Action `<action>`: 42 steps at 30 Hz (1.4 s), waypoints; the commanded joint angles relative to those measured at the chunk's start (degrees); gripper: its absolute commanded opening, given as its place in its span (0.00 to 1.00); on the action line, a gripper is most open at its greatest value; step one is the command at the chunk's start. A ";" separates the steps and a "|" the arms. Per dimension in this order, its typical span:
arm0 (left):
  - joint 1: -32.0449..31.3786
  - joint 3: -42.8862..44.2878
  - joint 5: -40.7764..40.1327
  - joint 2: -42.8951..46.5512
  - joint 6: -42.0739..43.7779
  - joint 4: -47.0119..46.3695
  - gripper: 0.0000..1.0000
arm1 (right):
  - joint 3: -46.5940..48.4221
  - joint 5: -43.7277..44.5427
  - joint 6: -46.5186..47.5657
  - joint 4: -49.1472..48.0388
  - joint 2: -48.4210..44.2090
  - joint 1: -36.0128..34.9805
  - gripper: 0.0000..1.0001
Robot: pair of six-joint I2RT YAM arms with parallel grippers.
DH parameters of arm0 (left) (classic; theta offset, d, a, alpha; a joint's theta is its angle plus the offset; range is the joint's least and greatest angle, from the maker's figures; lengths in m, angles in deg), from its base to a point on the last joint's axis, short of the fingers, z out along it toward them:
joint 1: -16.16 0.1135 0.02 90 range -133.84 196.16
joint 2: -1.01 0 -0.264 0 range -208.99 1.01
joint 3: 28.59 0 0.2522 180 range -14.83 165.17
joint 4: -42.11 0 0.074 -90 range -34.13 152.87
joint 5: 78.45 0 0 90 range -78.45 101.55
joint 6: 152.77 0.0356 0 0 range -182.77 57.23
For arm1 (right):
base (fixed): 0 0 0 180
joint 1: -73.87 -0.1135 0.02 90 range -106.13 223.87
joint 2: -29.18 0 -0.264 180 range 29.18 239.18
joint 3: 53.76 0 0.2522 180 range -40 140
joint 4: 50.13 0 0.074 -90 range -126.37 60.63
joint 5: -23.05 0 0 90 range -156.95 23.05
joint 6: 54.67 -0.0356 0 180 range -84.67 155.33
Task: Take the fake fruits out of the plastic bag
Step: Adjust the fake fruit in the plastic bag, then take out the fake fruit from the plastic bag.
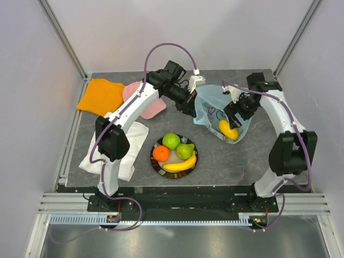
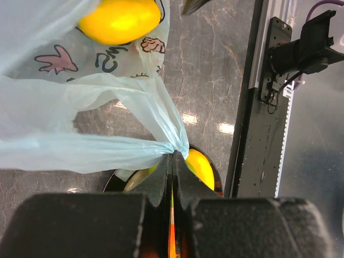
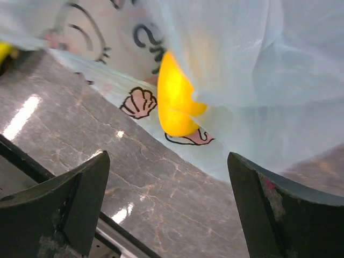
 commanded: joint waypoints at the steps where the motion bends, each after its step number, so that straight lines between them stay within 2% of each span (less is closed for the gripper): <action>1: 0.00 1.17 2.30 0.20 0.15 -0.82 0.02 | 2.34 -7.57 6.31 5.87 -6.56 -1.23 0.98; 3: -0.09 1.35 2.47 0.02 -0.20 -0.91 0.02 | 0.93 -8.11 6.68 4.12 -6.39 -2.37 0.98; 5: -0.09 1.79 2.39 0.02 -0.29 -0.91 0.02 | 0.31 -8.37 7.20 2.53 -4.55 -3.52 0.92; 6: -0.09 1.79 2.13 0.19 -0.29 -0.91 0.02 | 0.31 -8.72 7.46 1.92 -3.68 -3.60 0.86; 10: -0.09 1.52 1.77 0.20 -0.12 -1.00 0.02 | 1.79 -9.69 9.22 0.16 2.46 -3.78 0.78; 18: -0.09 1.09 0.98 0.37 0.15 -0.82 0.02 | 4.70 -4.86 9.58 -5.46 11.09 -3.78 0.83; 27: -0.09 0.38 0.80 0.55 0.41 -0.74 0.02 | -1.71 4.36 8.52 -14.42 12.59 -5.10 0.86; 29: -0.09 0.56 0.89 0.46 0.41 -0.74 0.01 | -2.77 5.86 8.26 -15.05 12.77 -5.19 0.82; 31: -0.09 0.65 1.15 0.37 0.32 -0.74 0.01 | -2.86 6.30 7.64 -15.49 12.51 -5.27 0.77; 32: -0.09 0.82 1.16 0.29 0.24 -0.74 0.01 | -2.86 5.87 7.12 -15.49 12.16 -5.28 0.68; 34: -0.09 1.17 1.16 0.02 0.24 -0.82 0.02 | -2.33 4.47 6.68 -14.88 9.70 -5.27 0.64; 42: 0.18 1.35 0.28 -0.15 0.32 -0.65 0.01 | 2.84 -14.68 4.31 -5.06 -9.96 -5.01 0.63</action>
